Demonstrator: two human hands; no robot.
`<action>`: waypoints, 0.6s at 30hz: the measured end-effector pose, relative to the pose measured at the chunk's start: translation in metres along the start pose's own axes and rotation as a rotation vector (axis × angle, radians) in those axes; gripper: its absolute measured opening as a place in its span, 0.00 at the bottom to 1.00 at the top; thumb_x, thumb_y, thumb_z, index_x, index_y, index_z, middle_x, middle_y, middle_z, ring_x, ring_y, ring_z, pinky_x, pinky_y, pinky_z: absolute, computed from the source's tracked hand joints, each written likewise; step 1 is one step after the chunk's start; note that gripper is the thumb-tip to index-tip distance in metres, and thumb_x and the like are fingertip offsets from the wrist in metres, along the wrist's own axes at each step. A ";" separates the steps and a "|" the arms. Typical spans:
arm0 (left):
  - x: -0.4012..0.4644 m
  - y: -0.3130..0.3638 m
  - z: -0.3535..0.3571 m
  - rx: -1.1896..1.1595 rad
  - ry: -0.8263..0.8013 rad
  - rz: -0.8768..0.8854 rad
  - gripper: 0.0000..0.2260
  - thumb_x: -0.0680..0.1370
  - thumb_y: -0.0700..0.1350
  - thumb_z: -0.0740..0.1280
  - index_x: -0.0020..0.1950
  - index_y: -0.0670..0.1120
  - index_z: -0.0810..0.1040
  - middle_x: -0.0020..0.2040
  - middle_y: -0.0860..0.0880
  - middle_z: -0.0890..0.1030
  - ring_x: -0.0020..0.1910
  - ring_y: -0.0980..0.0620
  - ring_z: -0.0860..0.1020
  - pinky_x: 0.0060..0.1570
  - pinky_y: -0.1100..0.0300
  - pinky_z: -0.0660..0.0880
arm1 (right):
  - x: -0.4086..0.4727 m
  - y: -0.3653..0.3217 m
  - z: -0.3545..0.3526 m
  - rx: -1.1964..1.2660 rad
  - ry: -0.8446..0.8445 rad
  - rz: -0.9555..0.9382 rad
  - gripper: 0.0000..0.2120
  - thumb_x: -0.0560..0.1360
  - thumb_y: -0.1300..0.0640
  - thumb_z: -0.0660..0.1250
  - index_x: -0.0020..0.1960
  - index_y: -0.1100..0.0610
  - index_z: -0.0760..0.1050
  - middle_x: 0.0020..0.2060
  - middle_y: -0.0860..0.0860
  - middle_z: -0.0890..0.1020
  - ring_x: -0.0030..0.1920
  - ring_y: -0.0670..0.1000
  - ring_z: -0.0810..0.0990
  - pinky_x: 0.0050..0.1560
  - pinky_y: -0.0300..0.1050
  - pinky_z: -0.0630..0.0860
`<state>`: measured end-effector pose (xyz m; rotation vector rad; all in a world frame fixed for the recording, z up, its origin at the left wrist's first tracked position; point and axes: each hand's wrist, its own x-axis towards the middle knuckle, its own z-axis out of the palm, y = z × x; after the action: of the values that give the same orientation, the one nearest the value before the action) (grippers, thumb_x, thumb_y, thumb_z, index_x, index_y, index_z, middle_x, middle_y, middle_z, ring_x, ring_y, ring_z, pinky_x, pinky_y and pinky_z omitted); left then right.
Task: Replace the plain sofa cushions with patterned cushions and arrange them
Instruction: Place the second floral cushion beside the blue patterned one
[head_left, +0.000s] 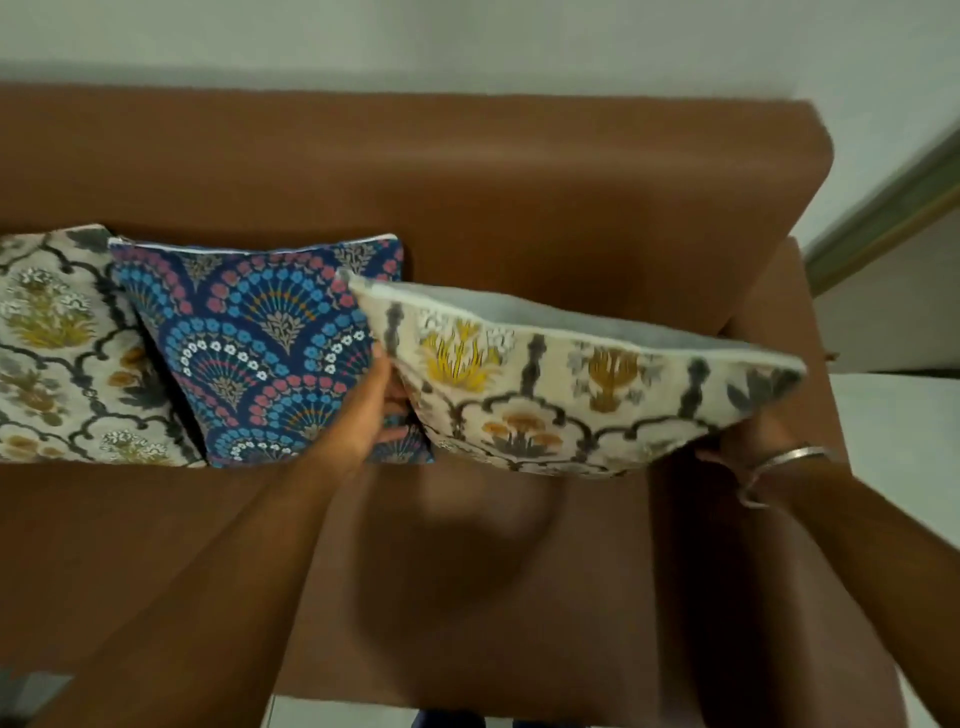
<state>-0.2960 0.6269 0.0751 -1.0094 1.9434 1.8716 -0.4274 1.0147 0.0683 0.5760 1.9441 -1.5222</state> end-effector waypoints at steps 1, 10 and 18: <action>0.010 0.000 0.011 0.038 0.033 0.082 0.31 0.71 0.79 0.51 0.58 0.59 0.77 0.63 0.50 0.79 0.63 0.46 0.78 0.59 0.49 0.77 | 0.003 -0.001 0.013 0.061 0.016 -0.042 0.58 0.56 0.18 0.65 0.74 0.56 0.69 0.69 0.55 0.75 0.65 0.59 0.76 0.59 0.55 0.75; 0.054 -0.051 0.076 0.132 0.300 0.301 0.37 0.67 0.80 0.57 0.68 0.59 0.63 0.56 0.64 0.75 0.46 0.72 0.78 0.40 0.70 0.73 | 0.034 0.029 0.069 -0.158 0.245 -0.452 0.44 0.67 0.20 0.54 0.75 0.46 0.64 0.63 0.42 0.74 0.61 0.47 0.73 0.62 0.45 0.67; 0.058 -0.066 0.095 0.262 0.372 0.455 0.32 0.79 0.67 0.55 0.79 0.52 0.60 0.75 0.48 0.70 0.75 0.46 0.69 0.69 0.52 0.70 | 0.047 0.032 0.055 -0.596 0.355 -0.827 0.38 0.76 0.36 0.56 0.80 0.55 0.55 0.79 0.57 0.62 0.78 0.59 0.59 0.77 0.57 0.58</action>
<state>-0.3224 0.7047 -0.0244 -0.9430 2.7466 1.6458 -0.4303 0.9683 0.0048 -0.2890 2.9698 -1.1705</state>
